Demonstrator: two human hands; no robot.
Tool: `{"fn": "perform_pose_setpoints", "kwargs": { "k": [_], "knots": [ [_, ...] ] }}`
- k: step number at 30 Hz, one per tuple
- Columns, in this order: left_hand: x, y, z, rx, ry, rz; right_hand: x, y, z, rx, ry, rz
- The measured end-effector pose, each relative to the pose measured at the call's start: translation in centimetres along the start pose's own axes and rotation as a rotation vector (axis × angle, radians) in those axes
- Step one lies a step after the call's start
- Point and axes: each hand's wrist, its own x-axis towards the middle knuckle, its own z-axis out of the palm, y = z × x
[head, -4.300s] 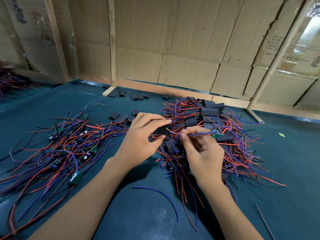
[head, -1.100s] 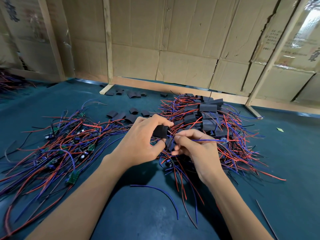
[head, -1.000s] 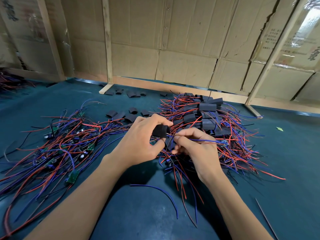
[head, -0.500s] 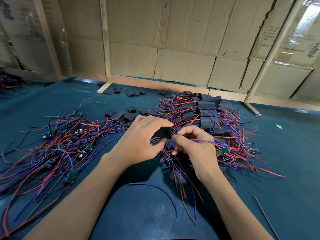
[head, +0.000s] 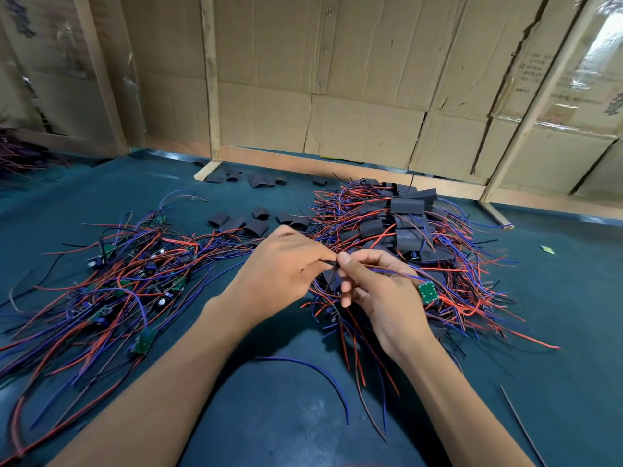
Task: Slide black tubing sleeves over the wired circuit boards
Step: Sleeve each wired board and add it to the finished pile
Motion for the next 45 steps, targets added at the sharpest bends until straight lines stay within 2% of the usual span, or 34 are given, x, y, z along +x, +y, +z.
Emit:
{"fn": "perform_pose_setpoints", "kwargs": {
  "k": [9,13,16,21,26,30,36,41,45],
  "knots": [
    [-0.3,-1.4,-0.2,-0.032,0.346,-0.24,0.0,-0.8,0.3,0.237,-0.153,0.113],
    [-0.5,-2.3,-0.6,0.061,0.4,-0.226,0.1,-1.3,-0.3,0.37,-0.076,0.014],
    [-0.6,-3.3,-1.1,0.128,0.362,-0.157,0.1,-1.6,-0.6,0.419,-0.031,-0.027],
    [-0.6,-3.0,-1.3,0.129,0.203,-0.075,0.0,-1.2,-0.2,0.195,0.109,-0.102],
    [-0.3,-1.9,-1.0,0.091,0.085,-0.03,0.0,-0.5,0.2,0.049,0.096,-0.194],
    [-0.3,-1.1,-0.5,-0.041,0.026,-0.011,-0.1,0.0,0.3,-0.022,0.047,-0.21],
    [-0.3,-0.5,-0.2,-0.07,0.039,0.046,-0.1,-0.2,-0.2,-0.115,0.043,-0.224],
    [-0.2,-0.5,0.1,-0.038,0.061,0.061,-0.1,0.0,-0.7,-0.365,0.051,-0.375],
    [-0.2,0.0,0.5,-0.03,0.047,0.074,0.0,0.0,-0.7,-0.239,0.045,-0.288]
  ]
}}
